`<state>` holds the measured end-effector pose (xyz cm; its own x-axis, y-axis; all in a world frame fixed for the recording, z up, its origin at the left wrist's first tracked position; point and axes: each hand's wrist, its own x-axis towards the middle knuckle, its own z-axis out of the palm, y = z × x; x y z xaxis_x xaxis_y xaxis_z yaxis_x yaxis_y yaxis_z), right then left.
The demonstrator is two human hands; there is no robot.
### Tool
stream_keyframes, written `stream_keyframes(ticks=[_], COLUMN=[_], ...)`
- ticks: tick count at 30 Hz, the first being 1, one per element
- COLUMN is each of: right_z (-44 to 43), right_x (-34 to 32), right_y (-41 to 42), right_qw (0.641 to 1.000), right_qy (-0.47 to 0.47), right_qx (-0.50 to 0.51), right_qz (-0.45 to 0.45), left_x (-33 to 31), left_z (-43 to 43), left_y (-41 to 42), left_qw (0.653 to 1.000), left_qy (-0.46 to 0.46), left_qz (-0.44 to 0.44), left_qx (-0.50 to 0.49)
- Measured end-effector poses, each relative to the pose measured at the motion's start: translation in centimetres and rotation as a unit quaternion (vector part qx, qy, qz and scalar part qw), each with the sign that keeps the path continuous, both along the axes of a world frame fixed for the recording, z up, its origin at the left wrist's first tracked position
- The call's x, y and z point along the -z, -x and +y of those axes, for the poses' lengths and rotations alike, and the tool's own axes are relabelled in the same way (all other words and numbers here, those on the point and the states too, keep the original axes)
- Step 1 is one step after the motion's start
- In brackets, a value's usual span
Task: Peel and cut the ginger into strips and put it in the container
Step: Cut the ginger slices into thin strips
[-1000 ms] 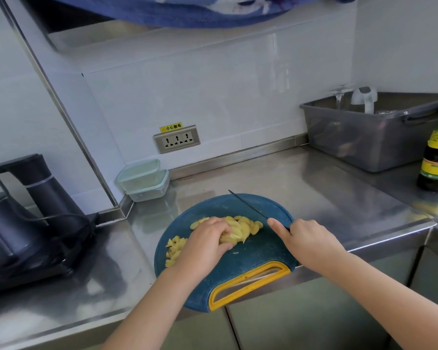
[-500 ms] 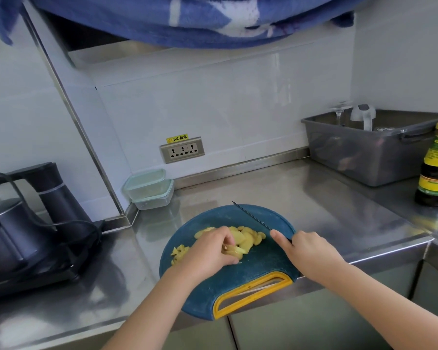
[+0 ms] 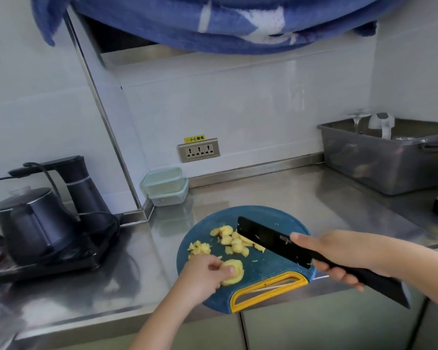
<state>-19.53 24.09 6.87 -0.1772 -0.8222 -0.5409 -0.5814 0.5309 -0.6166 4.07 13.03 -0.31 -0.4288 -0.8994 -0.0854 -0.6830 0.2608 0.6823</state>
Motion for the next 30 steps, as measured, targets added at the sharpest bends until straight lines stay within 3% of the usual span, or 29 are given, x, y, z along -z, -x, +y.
stream_keyframes(ticks=[8,17,25,30], right_z=[-0.8,-3.2,-3.2,-2.4], right_x=[1.1,2.8,2.2,2.5], right_y=[-1.0,-1.8,-1.4,-2.2], right_qw=[0.997,0.998,0.997,0.997], right_qy=[-0.060,-0.055,-0.046,-0.031], right_qx=[-0.048,-0.022,0.009,-0.006], right_qz=[-0.007,-0.014,0.053,0.064], left_x=[0.9,1.4,1.4,2.0], left_z=[1.6,1.4,1.1,1.8], left_y=[0.3,0.0,0.1,1.5], left_qw=[0.989,0.987,0.991,0.982], left_qy=[0.148,0.153,0.134,0.187], left_qz=[-0.009,0.040,0.021,0.017], left_qx=[-0.011,-0.029,0.001,-0.021])
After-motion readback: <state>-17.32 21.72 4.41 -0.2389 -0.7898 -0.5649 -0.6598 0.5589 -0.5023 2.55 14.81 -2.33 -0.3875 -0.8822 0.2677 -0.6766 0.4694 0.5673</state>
